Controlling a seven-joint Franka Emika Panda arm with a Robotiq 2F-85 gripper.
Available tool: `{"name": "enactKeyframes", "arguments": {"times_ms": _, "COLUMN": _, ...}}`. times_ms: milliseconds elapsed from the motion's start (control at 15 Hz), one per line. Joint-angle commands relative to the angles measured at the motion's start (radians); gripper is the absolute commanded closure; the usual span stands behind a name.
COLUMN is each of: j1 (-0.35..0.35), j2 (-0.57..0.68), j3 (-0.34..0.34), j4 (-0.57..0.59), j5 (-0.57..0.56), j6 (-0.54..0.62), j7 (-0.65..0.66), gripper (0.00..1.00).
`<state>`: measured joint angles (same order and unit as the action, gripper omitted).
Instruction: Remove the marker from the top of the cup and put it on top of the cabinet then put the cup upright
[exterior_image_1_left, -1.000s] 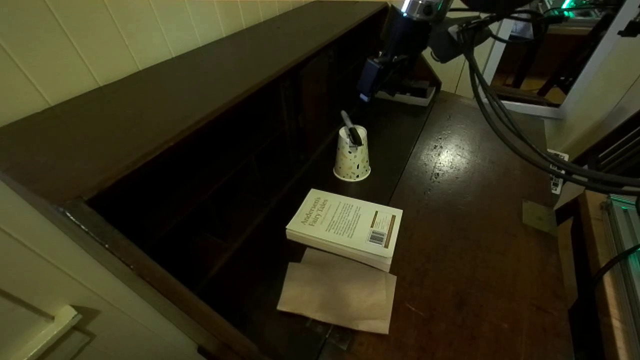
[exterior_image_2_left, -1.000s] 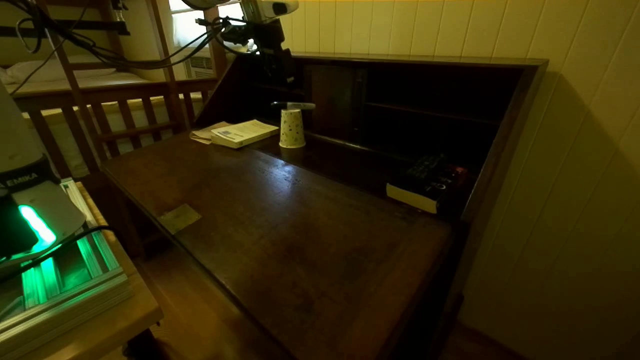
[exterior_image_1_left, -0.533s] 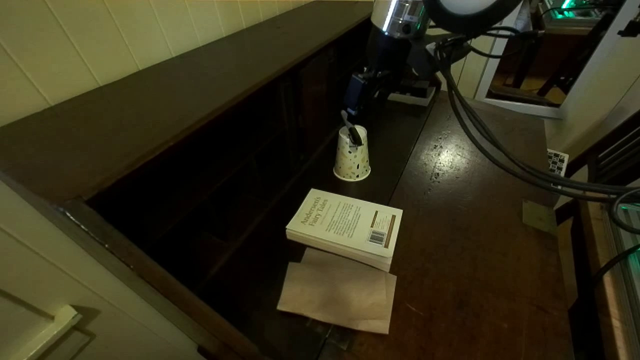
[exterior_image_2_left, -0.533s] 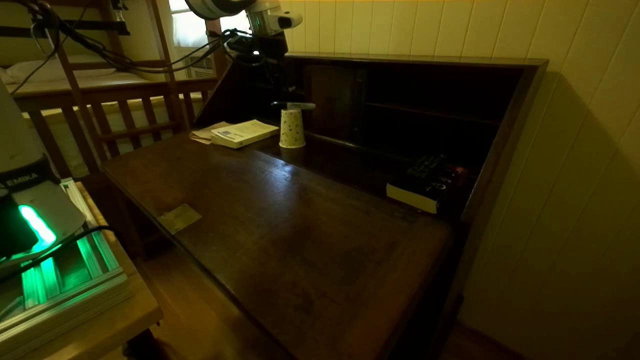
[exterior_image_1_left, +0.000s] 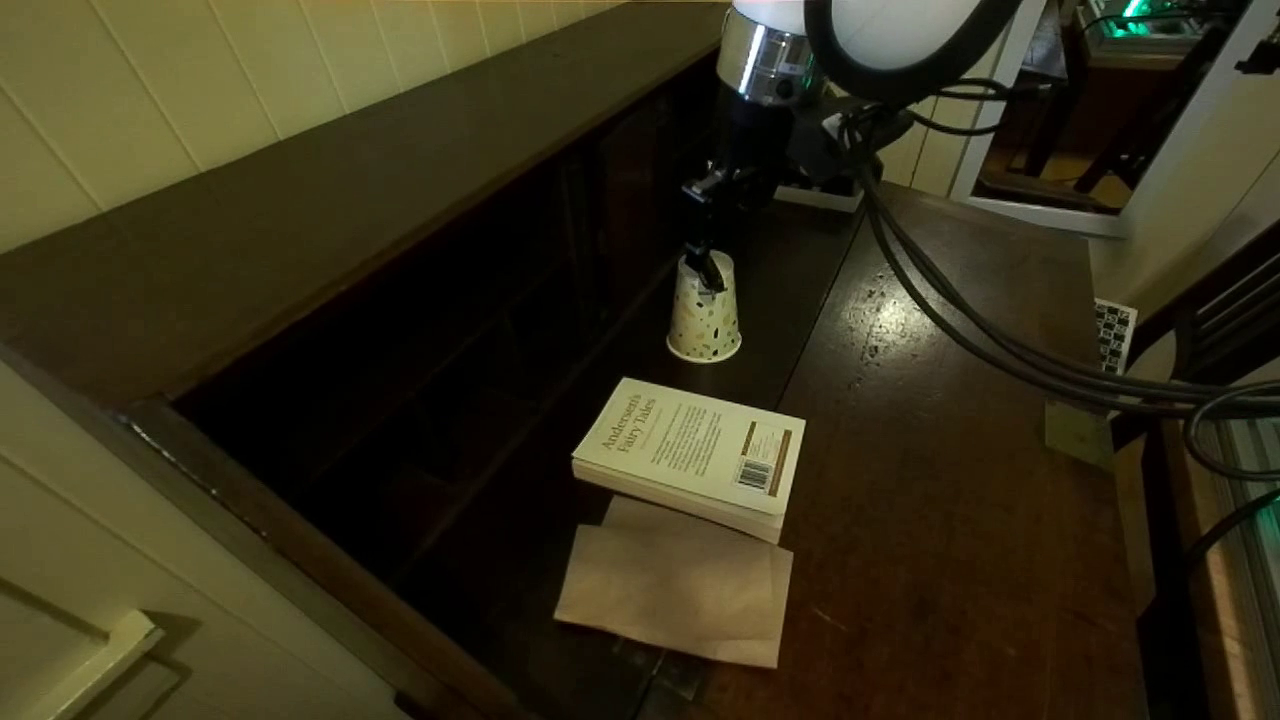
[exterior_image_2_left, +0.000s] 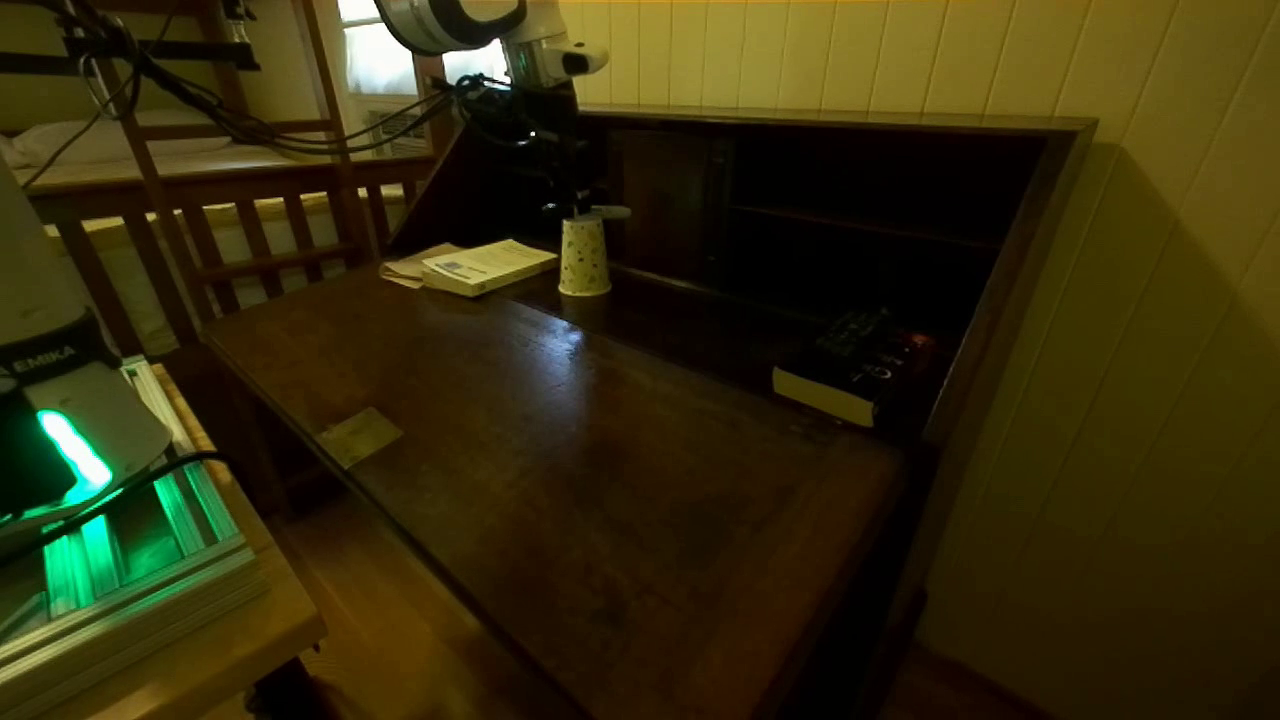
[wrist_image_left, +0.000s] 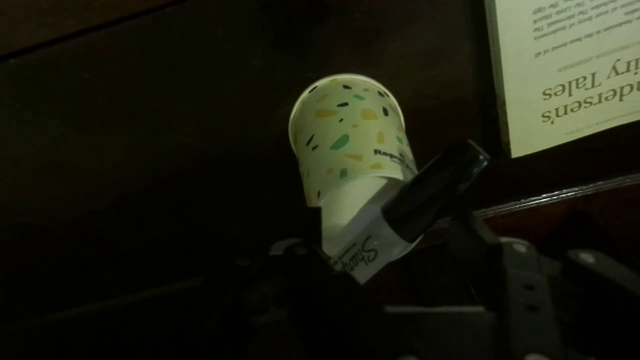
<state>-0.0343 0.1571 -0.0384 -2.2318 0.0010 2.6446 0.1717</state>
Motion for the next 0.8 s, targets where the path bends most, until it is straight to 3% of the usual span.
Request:
{"name": "enactKeyframes", "arguments": {"times_ms": 0, "j1": 0.009, "j2": 0.033, "j3": 0.005, "j4": 0.030, "j5": 0.030, "j6": 0.009, "j7": 0.003, "gripper": 0.62}}
{"name": "enactKeyframes", "arguments": {"times_ms": 333, "j1": 0.016, "j2": 0.048, "j3": 0.010, "j4": 0.040, "j5": 0.026, "j6": 0.006, "j7": 0.000, "gripper": 0.96}}
{"name": "enactKeyframes", "arguments": {"times_ms": 733, "j1": 0.015, "j2": -0.026, "j3": 0.022, "j4": 0.007, "j5": 0.037, "j6": -0.014, "j7": -0.031, "gripper": 0.94}}
